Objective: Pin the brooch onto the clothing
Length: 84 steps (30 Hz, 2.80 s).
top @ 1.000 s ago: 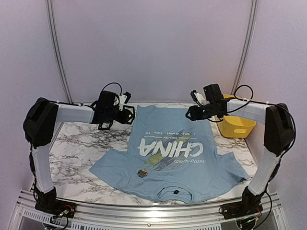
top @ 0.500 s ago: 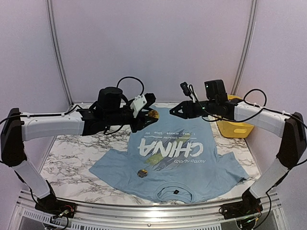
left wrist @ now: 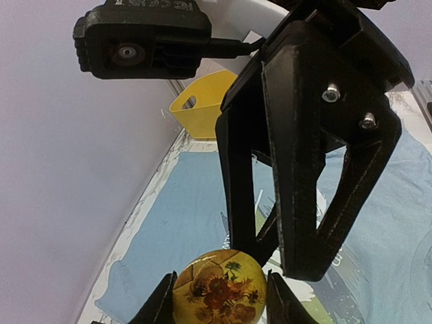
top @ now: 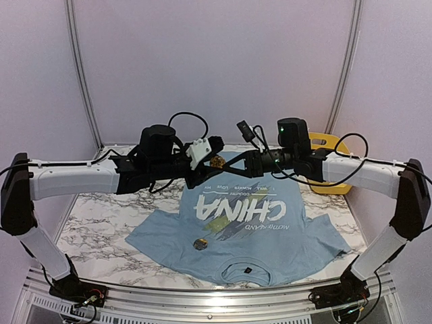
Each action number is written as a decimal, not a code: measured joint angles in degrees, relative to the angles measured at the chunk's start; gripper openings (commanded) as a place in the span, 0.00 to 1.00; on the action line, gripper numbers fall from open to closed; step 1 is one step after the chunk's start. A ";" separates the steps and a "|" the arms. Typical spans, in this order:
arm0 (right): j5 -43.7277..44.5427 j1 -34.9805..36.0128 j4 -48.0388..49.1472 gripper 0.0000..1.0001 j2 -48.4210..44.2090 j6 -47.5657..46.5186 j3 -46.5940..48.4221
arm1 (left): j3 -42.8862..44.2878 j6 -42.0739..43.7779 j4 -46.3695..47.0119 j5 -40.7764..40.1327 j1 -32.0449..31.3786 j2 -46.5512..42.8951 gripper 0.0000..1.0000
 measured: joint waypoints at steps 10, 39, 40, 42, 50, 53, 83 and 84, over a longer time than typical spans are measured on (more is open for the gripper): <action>-0.02 0.00 2.38 0.04 3.15 0.46 1.64 | -1.18 1.05 -0.02 -0.20 -0.24 -0.20 0.34; 40.57 7.52 32.44 0.00 -23.23 -98.27 -27.78 | 0.98 -20.13 -1.44 8.83 1.46 -10.32 0.72; 41.13 7.78 33.55 0.00 -22.49 -103.89 -27.78 | 1.88 -22.43 -1.86 9.99 1.62 -10.32 0.69; 42.03 8.63 35.30 0.00 -22.12 -112.37 -27.78 | 3.72 -26.64 -2.71 11.91 1.77 -10.27 0.67; 45.16 14.69 36.04 0.00 -24.22 -130.81 -27.02 | 9.66 -39.30 -3.34 19.23 1.75 -8.39 0.75; 45.64 15.91 35.21 0.00 -24.33 -133.50 -26.69 | 9.73 -40.50 -3.48 21.40 1.73 -6.99 0.72; 46.97 18.93 46.03 0.00 -21.20 -129.48 -26.14 | 6.58 -46.36 9.35 20.90 -1.44 -5.05 0.30; 47.04 18.93 46.03 0.00 -21.20 -129.48 -26.14 | 6.78 -46.58 9.49 21.03 -1.40 -4.85 0.31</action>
